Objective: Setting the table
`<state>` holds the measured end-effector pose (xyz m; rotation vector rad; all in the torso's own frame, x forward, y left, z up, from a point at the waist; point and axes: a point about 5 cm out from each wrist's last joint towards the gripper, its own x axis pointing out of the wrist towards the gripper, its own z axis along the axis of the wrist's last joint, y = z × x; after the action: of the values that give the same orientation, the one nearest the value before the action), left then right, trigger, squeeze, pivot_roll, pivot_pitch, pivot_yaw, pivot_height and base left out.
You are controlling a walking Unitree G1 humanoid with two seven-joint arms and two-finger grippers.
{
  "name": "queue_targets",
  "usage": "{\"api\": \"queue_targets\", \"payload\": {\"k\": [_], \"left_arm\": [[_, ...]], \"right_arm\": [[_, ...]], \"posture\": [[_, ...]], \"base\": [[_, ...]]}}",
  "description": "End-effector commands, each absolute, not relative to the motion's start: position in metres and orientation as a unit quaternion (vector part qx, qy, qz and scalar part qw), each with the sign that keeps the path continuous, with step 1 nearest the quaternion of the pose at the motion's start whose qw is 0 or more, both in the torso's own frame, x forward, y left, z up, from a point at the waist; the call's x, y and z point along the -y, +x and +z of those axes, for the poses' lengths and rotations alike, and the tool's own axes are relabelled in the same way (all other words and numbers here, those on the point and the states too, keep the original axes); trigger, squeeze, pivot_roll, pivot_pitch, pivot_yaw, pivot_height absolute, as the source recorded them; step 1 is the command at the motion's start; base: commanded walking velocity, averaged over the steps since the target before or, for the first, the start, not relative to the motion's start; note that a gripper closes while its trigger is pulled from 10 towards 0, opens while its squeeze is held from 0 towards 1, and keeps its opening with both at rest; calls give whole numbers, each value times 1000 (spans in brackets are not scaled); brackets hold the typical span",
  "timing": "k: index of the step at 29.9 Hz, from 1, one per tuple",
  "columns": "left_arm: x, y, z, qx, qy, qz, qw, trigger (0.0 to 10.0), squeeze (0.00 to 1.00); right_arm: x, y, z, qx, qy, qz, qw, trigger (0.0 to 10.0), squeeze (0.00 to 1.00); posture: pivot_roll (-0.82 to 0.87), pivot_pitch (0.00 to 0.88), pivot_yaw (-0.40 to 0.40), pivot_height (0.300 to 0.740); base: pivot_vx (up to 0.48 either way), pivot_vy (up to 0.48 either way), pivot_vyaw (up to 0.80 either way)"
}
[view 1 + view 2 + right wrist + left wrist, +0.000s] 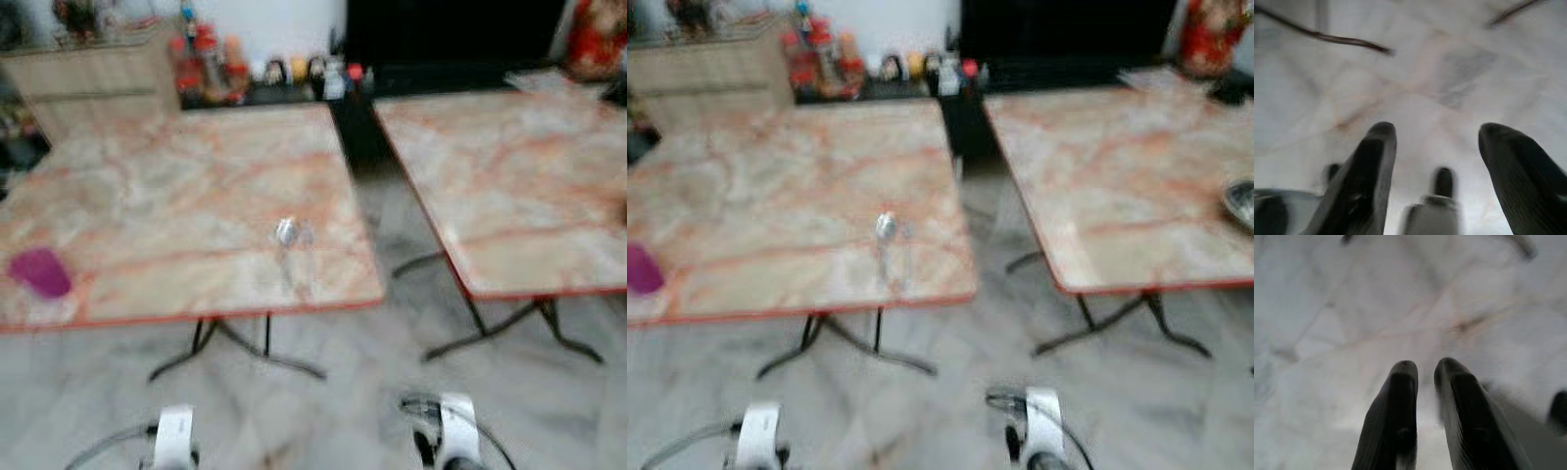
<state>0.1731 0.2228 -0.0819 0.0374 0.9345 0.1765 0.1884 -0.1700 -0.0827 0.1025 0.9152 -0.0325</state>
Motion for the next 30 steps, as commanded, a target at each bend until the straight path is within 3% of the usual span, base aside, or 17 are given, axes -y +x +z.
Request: {"api": "queue_targets", "payload": {"k": [1, 11, 24, 30], "left_arm": [[-219, 181, -79, -439, 16, 83, 894, 10000, 0], [-214, 181, -80, -439, 16, 80, 895, 10000, 0], [-212, 184, -78, -420, 13, 82, 904, 10000, 0], [-214, 186, -76, -413, 19, 81, 907, 10000, 0]], "right_arm": [[178, 187, -82, -439, 49, -29, 897, 10000, 0], [179, 187, -82, -437, 49, -28, 898, 10000, 0], [176, 187, -82, -435, 53, -23, 898, 10000, 0], [172, 188, -82, -433, 46, -14, 900, 10000, 0]], "posture": [[-24, 0, 25, 740], [-17, 0, 17, 740], [-9, 0, 24, 740], [-6, 0, 30, 740]], "base": [[0, 480, 0], [0, 474, 0], [0, 0, 0], [296, 0, 0]]}}
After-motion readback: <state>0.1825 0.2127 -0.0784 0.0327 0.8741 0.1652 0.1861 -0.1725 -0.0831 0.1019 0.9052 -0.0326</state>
